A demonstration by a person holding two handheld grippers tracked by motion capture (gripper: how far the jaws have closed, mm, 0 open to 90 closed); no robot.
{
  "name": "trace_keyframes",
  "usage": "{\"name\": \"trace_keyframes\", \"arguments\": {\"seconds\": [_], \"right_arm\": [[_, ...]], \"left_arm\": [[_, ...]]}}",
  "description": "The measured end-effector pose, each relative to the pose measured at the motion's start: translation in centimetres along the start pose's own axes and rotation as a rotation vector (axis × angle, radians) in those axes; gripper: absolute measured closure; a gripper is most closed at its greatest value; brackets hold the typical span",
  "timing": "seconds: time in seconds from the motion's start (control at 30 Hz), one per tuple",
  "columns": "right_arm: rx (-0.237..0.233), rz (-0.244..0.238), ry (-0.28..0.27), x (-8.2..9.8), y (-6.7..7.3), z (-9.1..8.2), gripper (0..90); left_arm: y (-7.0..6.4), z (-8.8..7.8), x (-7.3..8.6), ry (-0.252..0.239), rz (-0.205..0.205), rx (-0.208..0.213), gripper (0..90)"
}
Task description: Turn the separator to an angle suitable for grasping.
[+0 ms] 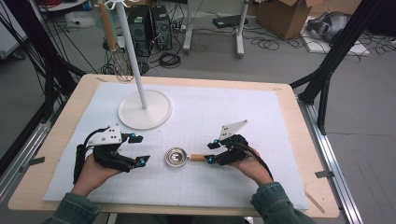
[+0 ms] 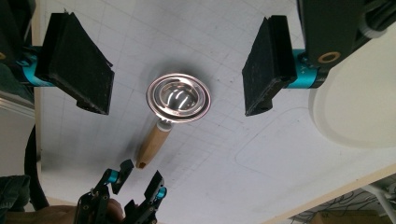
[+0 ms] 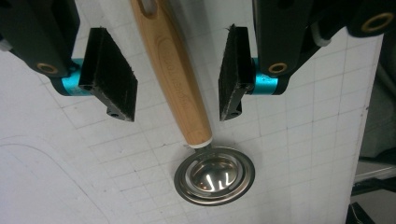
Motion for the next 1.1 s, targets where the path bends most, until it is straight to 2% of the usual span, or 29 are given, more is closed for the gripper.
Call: {"name": "trace_keyframes", "arguments": {"seconds": [0.27,0.5,0.7,0.87,0.97,1.1], "right_arm": [[0.002,-0.044,0.034,0.2,-0.1,1.6,49.3],[-0.038,-0.079,0.07,-0.3,0.0,3.6,51.9],[-0.061,-0.14,0.12,-0.4,0.1,5.0,58.1],[-0.058,-0.176,0.118,-0.6,-0.1,5.2,64.9],[-0.072,-0.198,0.118,-0.6,-0.1,5.2,68.4],[-0.086,-0.216,0.132,-0.8,0.0,5.2,68.9]], "left_arm": [[0.0,0.0,-0.1,0.003,0.002,0.003,25.2],[0.1,0.3,0.1,0.012,-0.009,0.013,25.1],[0.1,0.3,0.3,0.02,-0.009,0.014,25.0],[0.3,0.2,0.5,0.026,-0.018,0.011,25.0],[0.3,0.1,0.6,0.025,-0.023,0.008,25.0],[0.4,0.0,0.7,0.026,-0.02,0.007,25.1]]}}
Point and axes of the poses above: each handheld gripper's, and its own axes: z roughly forward along the jaws, x roughly out of its underside, y roughly to its left, the point moved 5 cm from there along z, roughly forward along the jaws, and after that the axes turned 2 degrees about z, right-handed, at the moved point
